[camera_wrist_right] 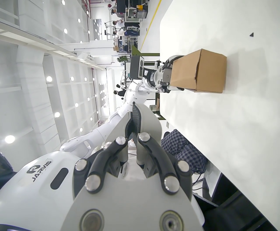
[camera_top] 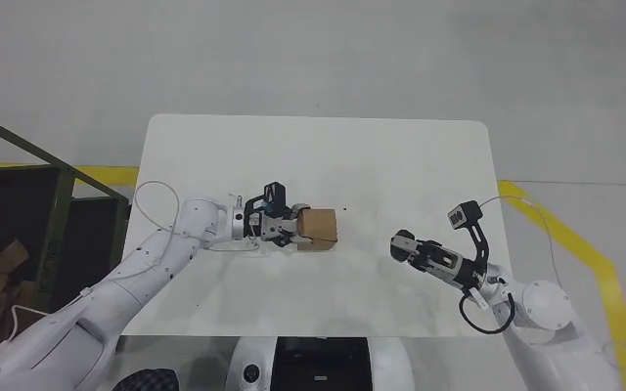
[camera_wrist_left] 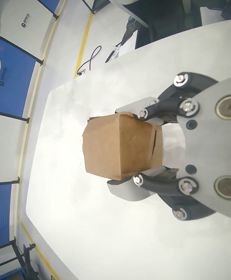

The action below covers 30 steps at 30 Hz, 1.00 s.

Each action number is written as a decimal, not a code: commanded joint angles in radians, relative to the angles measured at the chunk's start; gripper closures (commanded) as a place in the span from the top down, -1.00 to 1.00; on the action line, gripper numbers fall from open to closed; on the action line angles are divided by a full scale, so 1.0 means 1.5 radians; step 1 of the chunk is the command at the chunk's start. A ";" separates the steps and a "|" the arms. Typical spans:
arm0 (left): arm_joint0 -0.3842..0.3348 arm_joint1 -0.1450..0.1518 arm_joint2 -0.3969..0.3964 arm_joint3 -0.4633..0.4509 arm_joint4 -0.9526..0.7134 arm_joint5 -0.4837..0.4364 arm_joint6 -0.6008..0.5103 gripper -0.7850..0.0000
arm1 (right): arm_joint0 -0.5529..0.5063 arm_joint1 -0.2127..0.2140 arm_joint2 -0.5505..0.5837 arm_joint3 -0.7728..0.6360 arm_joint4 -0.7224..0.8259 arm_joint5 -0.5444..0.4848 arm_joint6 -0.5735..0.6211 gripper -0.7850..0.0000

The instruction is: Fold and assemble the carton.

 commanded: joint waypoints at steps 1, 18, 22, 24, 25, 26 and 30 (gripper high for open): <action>0.002 -0.002 0.000 0.008 0.003 -0.003 0.000 0.71 | 0.004 -0.001 -0.004 0.004 0.000 0.000 0.001 -1.00; 0.095 0.044 -0.138 -0.086 0.005 0.004 0.097 1.00 | 0.105 -0.011 -0.076 0.090 -0.076 0.010 -0.035 -1.00; 0.133 0.062 -0.199 -0.113 -0.016 0.014 0.086 1.00 | 0.138 -0.016 -0.087 0.122 -0.096 -0.015 -0.078 -1.00; 0.149 0.069 -0.228 -0.122 -0.033 0.014 0.074 1.00 | 0.155 -0.019 -0.087 0.152 -0.094 -0.037 -0.097 -1.00; 0.157 0.073 -0.242 -0.124 -0.047 0.012 0.067 1.00 | 0.164 -0.020 -0.087 0.167 -0.094 -0.046 -0.109 -1.00; 0.163 0.076 -0.256 -0.127 -0.065 0.005 0.059 1.00 | 0.172 -0.022 -0.087 0.182 -0.086 -0.059 -0.120 -1.00; 0.184 0.087 -0.307 -0.142 -0.116 0.001 0.009 1.00 | 0.201 -0.025 -0.081 0.226 -0.114 -0.094 -0.165 -1.00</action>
